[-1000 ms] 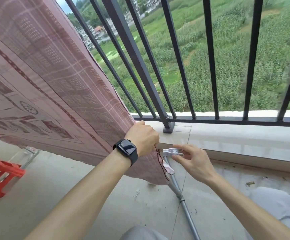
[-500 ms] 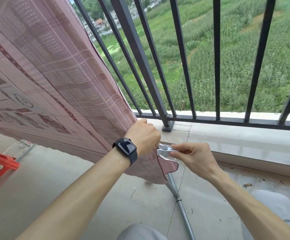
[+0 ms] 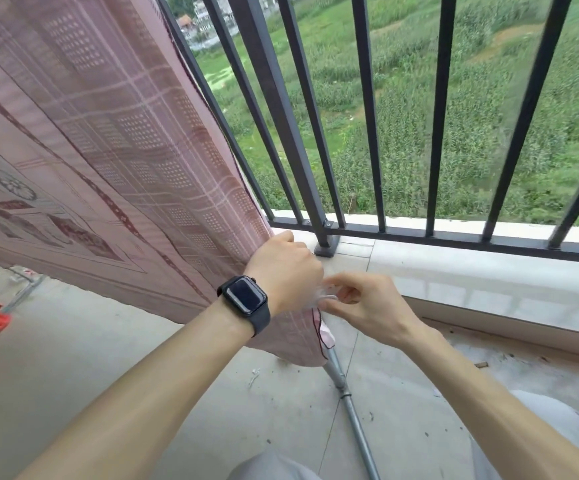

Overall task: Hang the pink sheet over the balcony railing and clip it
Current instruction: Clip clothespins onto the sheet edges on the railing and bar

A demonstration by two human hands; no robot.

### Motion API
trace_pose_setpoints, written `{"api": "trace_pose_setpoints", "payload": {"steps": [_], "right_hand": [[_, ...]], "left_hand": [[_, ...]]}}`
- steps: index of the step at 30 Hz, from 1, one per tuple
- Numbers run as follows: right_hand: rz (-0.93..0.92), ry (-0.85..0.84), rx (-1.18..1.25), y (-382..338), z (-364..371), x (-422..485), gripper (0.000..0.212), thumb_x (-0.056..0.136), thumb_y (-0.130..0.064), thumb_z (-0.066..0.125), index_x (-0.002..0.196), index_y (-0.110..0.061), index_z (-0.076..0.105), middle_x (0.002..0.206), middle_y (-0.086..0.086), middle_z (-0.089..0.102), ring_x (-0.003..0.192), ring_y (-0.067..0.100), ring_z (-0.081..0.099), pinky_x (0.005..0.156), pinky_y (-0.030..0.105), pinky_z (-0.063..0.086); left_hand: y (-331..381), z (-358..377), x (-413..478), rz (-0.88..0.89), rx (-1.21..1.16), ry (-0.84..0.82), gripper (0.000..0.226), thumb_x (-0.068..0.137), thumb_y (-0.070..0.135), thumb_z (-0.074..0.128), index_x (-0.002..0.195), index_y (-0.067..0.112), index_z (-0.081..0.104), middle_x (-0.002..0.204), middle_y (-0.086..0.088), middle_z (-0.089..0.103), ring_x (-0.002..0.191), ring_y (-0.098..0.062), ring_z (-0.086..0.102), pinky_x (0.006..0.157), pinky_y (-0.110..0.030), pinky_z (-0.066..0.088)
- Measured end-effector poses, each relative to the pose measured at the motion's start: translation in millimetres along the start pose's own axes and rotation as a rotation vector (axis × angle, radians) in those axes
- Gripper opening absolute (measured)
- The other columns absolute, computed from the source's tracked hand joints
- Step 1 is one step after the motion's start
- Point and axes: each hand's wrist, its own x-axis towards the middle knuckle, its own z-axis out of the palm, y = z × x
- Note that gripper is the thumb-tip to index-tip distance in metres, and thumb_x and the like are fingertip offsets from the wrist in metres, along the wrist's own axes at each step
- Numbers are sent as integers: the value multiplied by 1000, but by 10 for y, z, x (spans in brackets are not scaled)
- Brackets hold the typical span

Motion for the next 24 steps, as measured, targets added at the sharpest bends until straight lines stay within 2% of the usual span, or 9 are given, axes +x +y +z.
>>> {"api": "trace_pose_setpoints", "payload": {"steps": [5, 7, 9, 13, 18, 24], "right_hand": [[119, 75, 131, -2, 8, -75, 41, 76, -33, 86, 115, -29, 73, 99, -14, 74, 90, 6, 68, 85, 24, 55], [190, 102, 80, -112, 1, -174, 37, 78, -33, 83, 114, -29, 73, 105, -16, 73, 97, 3, 67, 89, 26, 54], [263, 109, -13, -311, -45, -283, 33, 82, -34, 78, 114, -28, 73, 112, -12, 73, 105, 7, 65, 94, 31, 51], [397, 4, -200, -805, -305, -459, 30, 93, -30, 64, 122, -23, 69, 125, -6, 69, 122, 18, 57, 102, 26, 37], [536, -100, -320, -1541, -853, -685, 34, 99, -30, 52, 130, -21, 63, 134, 1, 62, 131, 23, 47, 108, 30, 32], [667, -22, -461, -2684, -1702, -1244, 35, 101, -31, 46, 132, -23, 60, 137, -2, 60, 132, 23, 43, 111, 33, 32]], "left_hand": [[-5, -80, -6, -8, -42, -89, 19, 91, 17, 51, 96, 25, 67, 99, 3, 69, 96, -22, 61, 80, -35, 32], [-11, -154, -51, 3, -66, -154, 19, 93, 19, 50, 100, 26, 67, 106, 3, 68, 104, -23, 59, 86, -36, 33], [-27, -256, -93, 15, -113, -209, 20, 94, 21, 49, 105, 24, 65, 112, 0, 66, 110, -25, 56, 92, -38, 33], [-27, -563, -182, 55, -197, -300, 29, 92, 34, 52, 114, 17, 61, 119, -6, 64, 115, -28, 53, 97, -40, 35], [-47, -1139, -400, 85, -302, -364, 29, 92, 36, 51, 115, 21, 62, 119, -6, 65, 118, -30, 52, 104, -43, 30], [-165, -2266, -663, 130, -572, -334, 45, 94, 34, 47, 138, 28, 49, 133, -4, 58, 124, -28, 52, 104, -40, 34]]}}
